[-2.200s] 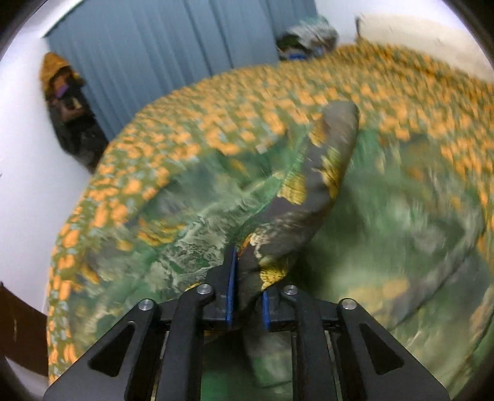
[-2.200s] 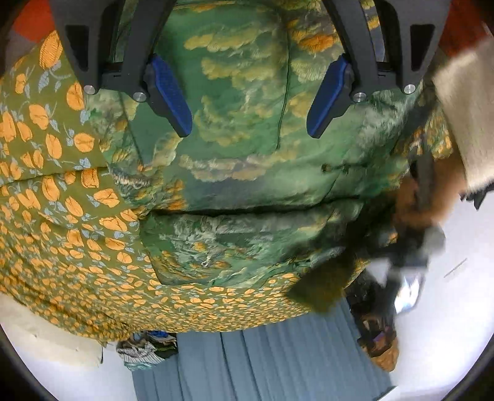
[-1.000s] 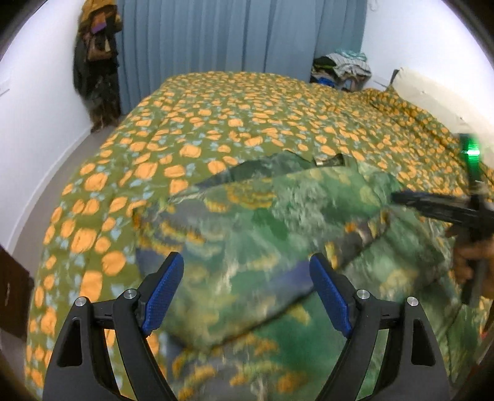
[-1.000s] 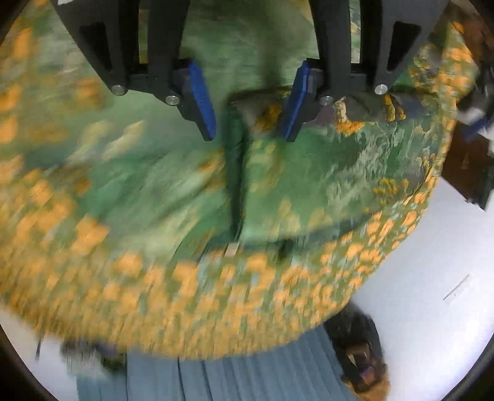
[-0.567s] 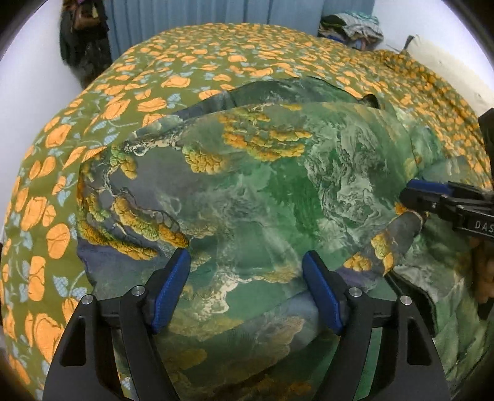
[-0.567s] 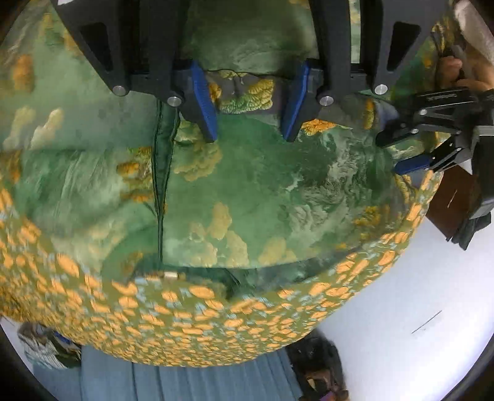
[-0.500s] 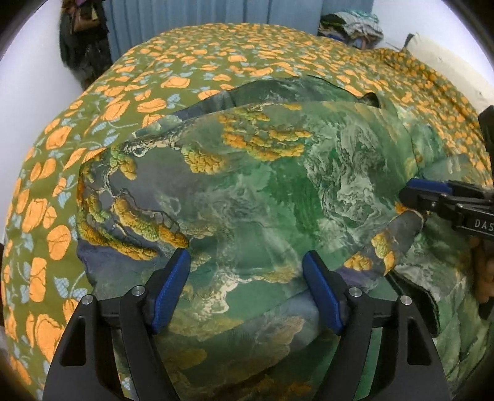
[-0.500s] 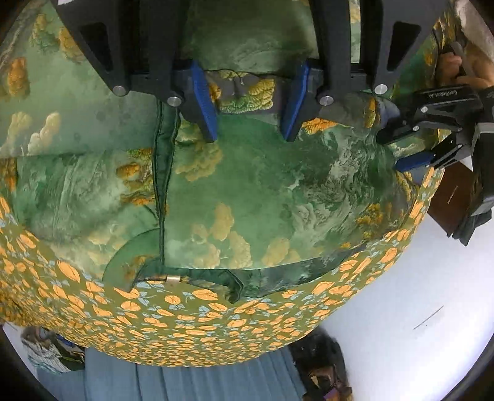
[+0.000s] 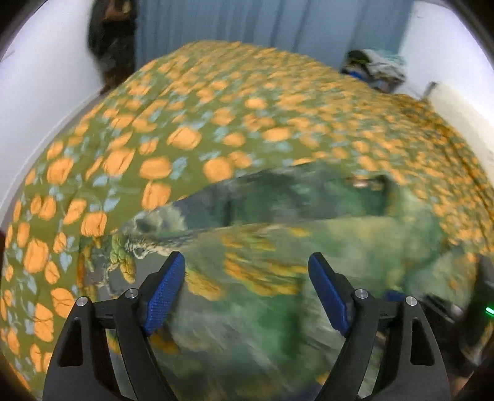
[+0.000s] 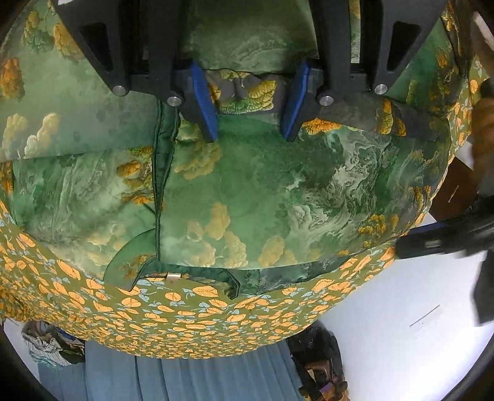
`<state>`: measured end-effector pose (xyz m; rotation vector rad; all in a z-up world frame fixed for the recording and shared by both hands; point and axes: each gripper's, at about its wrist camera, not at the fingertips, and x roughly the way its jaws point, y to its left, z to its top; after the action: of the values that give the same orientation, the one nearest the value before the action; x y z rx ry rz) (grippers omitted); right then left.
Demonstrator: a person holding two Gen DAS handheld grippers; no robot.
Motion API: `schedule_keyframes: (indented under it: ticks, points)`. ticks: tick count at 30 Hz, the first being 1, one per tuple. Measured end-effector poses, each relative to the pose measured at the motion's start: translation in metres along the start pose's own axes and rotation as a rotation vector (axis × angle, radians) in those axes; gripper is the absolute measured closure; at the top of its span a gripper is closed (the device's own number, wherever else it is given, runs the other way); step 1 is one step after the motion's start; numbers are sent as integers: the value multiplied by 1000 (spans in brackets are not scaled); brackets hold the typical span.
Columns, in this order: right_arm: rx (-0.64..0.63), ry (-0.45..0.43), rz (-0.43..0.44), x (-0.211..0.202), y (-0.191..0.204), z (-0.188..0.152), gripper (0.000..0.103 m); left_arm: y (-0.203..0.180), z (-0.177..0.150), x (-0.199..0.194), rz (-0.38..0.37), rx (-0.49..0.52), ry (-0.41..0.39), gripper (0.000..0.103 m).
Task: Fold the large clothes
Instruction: 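Fold the side edge over the jacket front with the right tool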
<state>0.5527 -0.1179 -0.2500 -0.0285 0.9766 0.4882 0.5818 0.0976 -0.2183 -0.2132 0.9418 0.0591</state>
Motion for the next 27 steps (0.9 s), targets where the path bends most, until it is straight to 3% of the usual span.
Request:
schedule_keyframes:
  ticks: [3,6,13,19,22,27]
  points:
    - [-8,-3,-7,0,2,0,59,21,-17,37,5,-20,55,19]
    - [-18,-8,-15,1,4,-1,59,25,-27,37,-18,-13,2,19]
    - [-14,-9,-9,1,2,-1,59,26,-35,31,-33,13,9,18]
    - [-25,6,-31,1,5,1,59,10,-57,4,15,148,37,5]
    - [-19,39,-60,-6,10,6,59,7,-71,-23,39,203,32,5]
    - [94,19,-84,-65,20,10,54,8,-102,-100,-13,241,-3,4]
